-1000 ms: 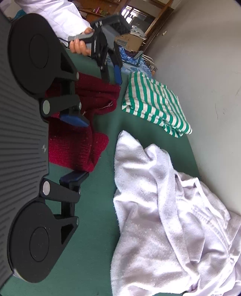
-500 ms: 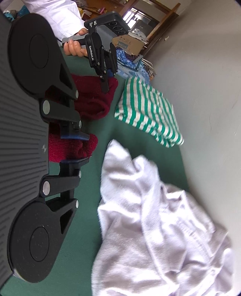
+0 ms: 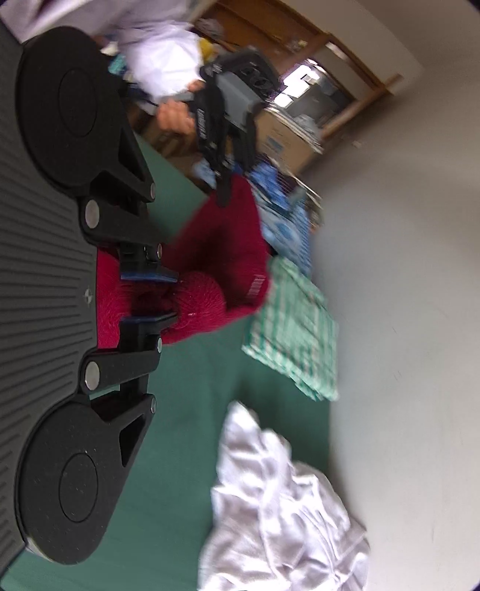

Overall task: Fold clothes
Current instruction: 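Lift the held sweater edge and fold it over the body with both grippers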

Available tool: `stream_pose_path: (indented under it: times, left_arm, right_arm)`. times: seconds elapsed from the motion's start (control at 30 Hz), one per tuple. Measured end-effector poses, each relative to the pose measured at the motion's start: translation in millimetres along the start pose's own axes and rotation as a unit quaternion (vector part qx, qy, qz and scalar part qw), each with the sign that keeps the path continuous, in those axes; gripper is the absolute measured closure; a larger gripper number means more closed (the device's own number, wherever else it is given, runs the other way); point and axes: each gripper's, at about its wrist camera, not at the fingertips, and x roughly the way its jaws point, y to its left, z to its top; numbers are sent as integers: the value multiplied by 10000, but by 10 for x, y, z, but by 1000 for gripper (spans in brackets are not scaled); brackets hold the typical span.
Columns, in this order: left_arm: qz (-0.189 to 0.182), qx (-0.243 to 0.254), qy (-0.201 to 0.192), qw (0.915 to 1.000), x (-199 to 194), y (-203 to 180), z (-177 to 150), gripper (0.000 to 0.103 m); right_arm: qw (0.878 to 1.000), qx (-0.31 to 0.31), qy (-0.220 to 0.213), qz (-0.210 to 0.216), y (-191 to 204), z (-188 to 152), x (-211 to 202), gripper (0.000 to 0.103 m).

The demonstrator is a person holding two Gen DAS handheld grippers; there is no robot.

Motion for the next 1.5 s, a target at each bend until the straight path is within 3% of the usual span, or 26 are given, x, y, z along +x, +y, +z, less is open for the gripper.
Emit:
stream_pose_path:
  times: [0.03, 0.17, 0.27, 0.33, 0.43, 0.5, 0.53, 0.57, 0.63, 0.7, 0.77, 0.83, 0.87, 0.9, 0.97, 1.07, 1.17, 1.33, 1.4, 1.5]
  left_arm:
    - [-7, 22, 78, 10000, -65, -54, -79, 83]
    - [-227, 134, 468, 9986, -219, -313, -473, 83]
    - [-253, 544, 834, 9947, -155, -553, -789, 82]
    - [-253, 853, 1085, 9901, -92, -717, -1001, 82]
    - [-111, 1392, 1319, 9814, -27, -853, -1228, 79]
    - [-21, 1608, 1266, 9788, -62, -860, -1238, 74]
    - [7, 1616, 1251, 9789, -81, -846, -1220, 72]
    - [57, 1640, 1233, 9787, -98, -840, -1202, 70]
    - [204, 1765, 1160, 9772, -119, -848, -1159, 71]
    - [339, 1884, 1071, 9757, -147, -862, -1107, 70]
    - [431, 1949, 963, 9751, -202, -886, -1039, 68]
    - [487, 2086, 849, 9731, -245, -932, -990, 57]
    - [512, 2191, 799, 9711, -254, -960, -973, 46]
    - [535, 2257, 774, 9697, -247, -979, -961, 42]
    - [580, 2326, 761, 9679, -208, -1003, -946, 43]
    - [682, 2393, 889, 9645, -136, -993, -1010, 57]
    - [829, 2457, 1153, 9589, -58, -945, -1143, 66]
    - [954, 2824, 1208, 9469, 31, -995, -1251, 67]
    - [997, 3058, 1222, 9389, 65, -1046, -1250, 79]
    - [971, 3373, 1268, 9278, 28, -1073, -1280, 82]
  right_arm:
    - [9999, -31, 113, -7, 78, -101, -8, 97]
    - [9983, -22, 579, -99, 305, -543, 57, 98]
    - [9959, 124, 859, -236, 351, -864, 261, 97]
    - [9938, 109, 1012, -452, 388, -1037, 398, 97]
    - [9867, 5, 1252, -1036, 469, -1170, 477, 89]
    - [9852, -377, 891, -1414, 653, -1136, 385, 88]
    - [9831, -609, 655, -1598, 762, -1111, 331, 80]
    - [9790, -925, 412, -1768, 897, -1088, 293, 60]
    - [9680, -1604, 137, -1926, 1154, -1074, 346, 38]
    - [9497, -2268, 215, -2149, 1328, -1112, 580, 41]
    - [9215, -2864, 253, -2611, 1388, -1185, 863, 53]
    - [9035, -3141, 298, -2902, 1335, -1239, 1096, 60]
    - [9051, -3084, 337, -2909, 1292, -1231, 1143, 69]
    - [9091, -2978, 372, -2888, 1247, -1204, 1165, 76]
    - [9190, -2798, 309, -2760, 1262, -1167, 1065, 93]
    - [9169, -3000, 397, -2602, 1391, -1233, 763, 95]
    - [9103, -3112, 928, -2566, 1362, -1441, 630, 96]
    - [9099, -2997, 1414, -2498, 1186, -1763, 794, 100]
    - [9072, -3049, 1394, -2543, 1208, -1816, 841, 99]
    - [9162, -2871, 1066, -2583, 1288, -1644, 636, 98]
